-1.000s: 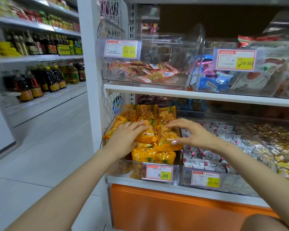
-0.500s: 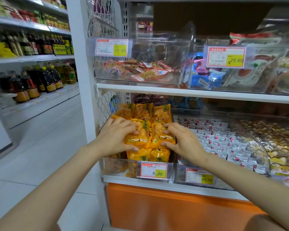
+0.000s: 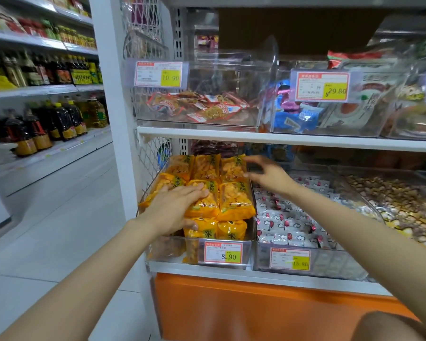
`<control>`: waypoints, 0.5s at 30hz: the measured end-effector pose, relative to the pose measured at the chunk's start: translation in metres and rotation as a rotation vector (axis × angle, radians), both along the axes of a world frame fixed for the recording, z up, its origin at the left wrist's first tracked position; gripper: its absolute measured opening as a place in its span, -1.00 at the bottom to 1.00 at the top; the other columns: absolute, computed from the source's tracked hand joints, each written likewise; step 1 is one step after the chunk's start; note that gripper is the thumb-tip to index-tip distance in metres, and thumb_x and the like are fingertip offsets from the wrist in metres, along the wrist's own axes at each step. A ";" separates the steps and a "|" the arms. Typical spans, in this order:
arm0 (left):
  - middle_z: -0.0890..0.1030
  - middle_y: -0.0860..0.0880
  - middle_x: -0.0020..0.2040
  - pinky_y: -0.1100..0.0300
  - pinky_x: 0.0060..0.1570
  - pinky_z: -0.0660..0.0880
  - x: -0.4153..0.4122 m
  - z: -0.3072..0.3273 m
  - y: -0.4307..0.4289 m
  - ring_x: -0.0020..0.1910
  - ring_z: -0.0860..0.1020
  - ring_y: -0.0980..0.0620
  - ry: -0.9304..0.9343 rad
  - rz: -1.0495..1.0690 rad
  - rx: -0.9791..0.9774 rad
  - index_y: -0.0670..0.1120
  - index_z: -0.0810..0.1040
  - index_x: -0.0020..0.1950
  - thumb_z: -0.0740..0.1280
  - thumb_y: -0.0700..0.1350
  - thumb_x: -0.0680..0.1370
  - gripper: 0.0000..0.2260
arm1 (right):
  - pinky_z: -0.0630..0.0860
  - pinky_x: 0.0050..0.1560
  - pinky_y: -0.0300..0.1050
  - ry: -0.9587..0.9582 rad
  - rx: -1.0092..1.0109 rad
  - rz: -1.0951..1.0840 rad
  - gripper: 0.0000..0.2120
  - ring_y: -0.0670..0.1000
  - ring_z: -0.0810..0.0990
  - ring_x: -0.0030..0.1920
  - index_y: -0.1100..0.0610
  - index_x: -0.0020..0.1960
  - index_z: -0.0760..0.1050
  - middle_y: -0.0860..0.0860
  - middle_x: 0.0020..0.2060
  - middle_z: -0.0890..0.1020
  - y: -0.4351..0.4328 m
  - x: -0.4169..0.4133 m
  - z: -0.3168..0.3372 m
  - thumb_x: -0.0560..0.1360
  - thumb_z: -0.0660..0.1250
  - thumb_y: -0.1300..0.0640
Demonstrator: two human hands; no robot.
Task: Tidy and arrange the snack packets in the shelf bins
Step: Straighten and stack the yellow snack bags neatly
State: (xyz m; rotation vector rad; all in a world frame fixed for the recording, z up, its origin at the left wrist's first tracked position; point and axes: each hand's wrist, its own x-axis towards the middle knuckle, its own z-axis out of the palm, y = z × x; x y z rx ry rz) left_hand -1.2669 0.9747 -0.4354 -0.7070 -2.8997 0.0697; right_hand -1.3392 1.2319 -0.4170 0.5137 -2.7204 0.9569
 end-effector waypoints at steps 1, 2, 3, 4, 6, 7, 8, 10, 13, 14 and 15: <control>0.01 0.17 0.54 0.03 0.42 0.05 0.001 0.001 0.001 0.50 0.09 0.09 -0.005 -0.001 0.001 0.16 0.02 0.52 0.37 0.18 0.44 -0.23 | 0.27 0.35 -0.07 -0.075 0.037 -0.004 -0.46 0.07 0.31 0.40 0.05 0.44 0.28 0.05 0.43 0.32 -0.001 -0.010 0.004 0.50 0.36 0.06; 0.01 0.16 0.54 0.03 0.41 0.07 0.002 0.001 0.001 0.49 0.10 0.08 -0.010 -0.001 0.006 0.16 0.03 0.52 0.37 0.18 0.44 -0.24 | 0.22 0.41 -0.04 -0.130 0.083 0.000 -0.39 0.07 0.22 0.45 0.03 0.47 0.21 0.04 0.48 0.21 -0.002 -0.020 0.006 0.50 0.37 0.03; 0.02 0.16 0.54 0.02 0.41 0.09 0.002 0.002 0.001 0.49 0.10 0.07 -0.013 -0.002 0.015 0.16 0.03 0.52 0.37 0.17 0.44 -0.24 | 0.16 0.46 0.02 -0.166 0.130 0.005 -0.35 0.07 0.14 0.49 0.02 0.50 0.14 0.02 0.52 0.12 -0.003 -0.029 0.007 0.50 0.35 -0.01; 0.03 0.16 0.54 0.02 0.41 0.10 0.002 0.002 0.000 0.49 0.11 0.07 -0.015 -0.002 0.021 0.16 0.04 0.52 0.37 0.17 0.44 -0.25 | 0.11 0.48 0.06 -0.192 0.161 0.007 -0.35 0.06 0.07 0.51 0.00 0.52 0.10 0.00 0.53 0.05 -0.006 -0.036 0.006 0.53 0.30 -0.05; 0.03 0.16 0.54 0.02 0.41 0.10 0.003 0.001 -0.001 0.48 0.10 0.07 -0.017 -0.004 0.031 0.16 0.04 0.52 0.37 0.17 0.44 -0.25 | 0.09 0.48 0.08 -0.222 0.174 0.014 -0.43 0.08 0.06 0.51 0.01 0.52 0.09 0.02 0.54 0.04 -0.011 -0.045 0.003 0.58 0.16 -0.11; 0.03 0.16 0.54 0.02 0.41 0.10 0.002 0.000 -0.002 0.48 0.10 0.07 -0.014 -0.007 0.032 0.16 0.03 0.52 0.37 0.17 0.44 -0.25 | 0.14 0.46 0.07 -0.223 0.187 0.021 -0.47 0.10 0.14 0.49 0.03 0.51 0.13 0.05 0.52 0.12 -0.013 -0.047 0.001 0.60 0.12 -0.10; 0.02 0.16 0.54 0.02 0.40 0.10 0.001 -0.001 -0.002 0.48 0.10 0.08 -0.013 -0.011 0.034 0.16 0.02 0.52 0.36 0.17 0.45 -0.25 | 0.21 0.42 0.03 -0.220 0.211 0.021 -0.51 0.11 0.24 0.45 0.05 0.49 0.18 0.08 0.49 0.22 -0.016 -0.049 0.000 0.61 0.11 -0.08; -0.01 0.17 0.54 0.02 0.41 0.09 0.002 -0.002 -0.002 0.48 0.07 0.08 -0.025 -0.017 0.043 0.17 0.00 0.52 0.35 0.16 0.46 -0.25 | 0.27 0.36 -0.03 -0.221 0.236 0.002 -0.52 0.11 0.31 0.40 0.07 0.48 0.21 0.09 0.45 0.30 -0.018 -0.054 -0.004 0.61 0.13 -0.07; -0.07 0.19 0.54 -0.06 0.42 0.07 0.003 -0.004 -0.003 0.50 0.01 0.09 -0.017 -0.014 0.023 0.19 -0.06 0.52 0.33 0.17 0.47 -0.24 | 0.22 0.43 0.04 -0.279 0.207 -0.011 -0.44 0.12 0.25 0.44 0.05 0.51 0.13 0.07 0.48 0.24 -0.017 -0.056 -0.005 0.59 0.16 -0.10; -0.08 0.19 0.54 -0.12 0.43 0.05 0.003 -0.004 -0.004 0.50 -0.01 0.08 -0.015 -0.006 0.010 0.20 -0.07 0.52 0.32 0.18 0.47 -0.24 | 0.24 0.42 0.05 -0.305 0.178 0.003 -0.47 0.11 0.29 0.42 0.03 0.50 0.16 0.07 0.47 0.27 -0.017 -0.057 -0.005 0.59 0.17 -0.09; -0.09 0.20 0.54 -0.19 0.44 0.02 0.002 -0.005 -0.005 0.51 -0.02 0.06 -0.023 0.004 0.010 0.21 -0.08 0.51 0.32 0.20 0.47 -0.24 | 0.27 0.40 0.01 -0.318 0.151 0.020 -0.52 0.09 0.32 0.39 0.02 0.48 0.21 0.06 0.44 0.31 -0.017 -0.057 -0.004 0.59 0.18 -0.06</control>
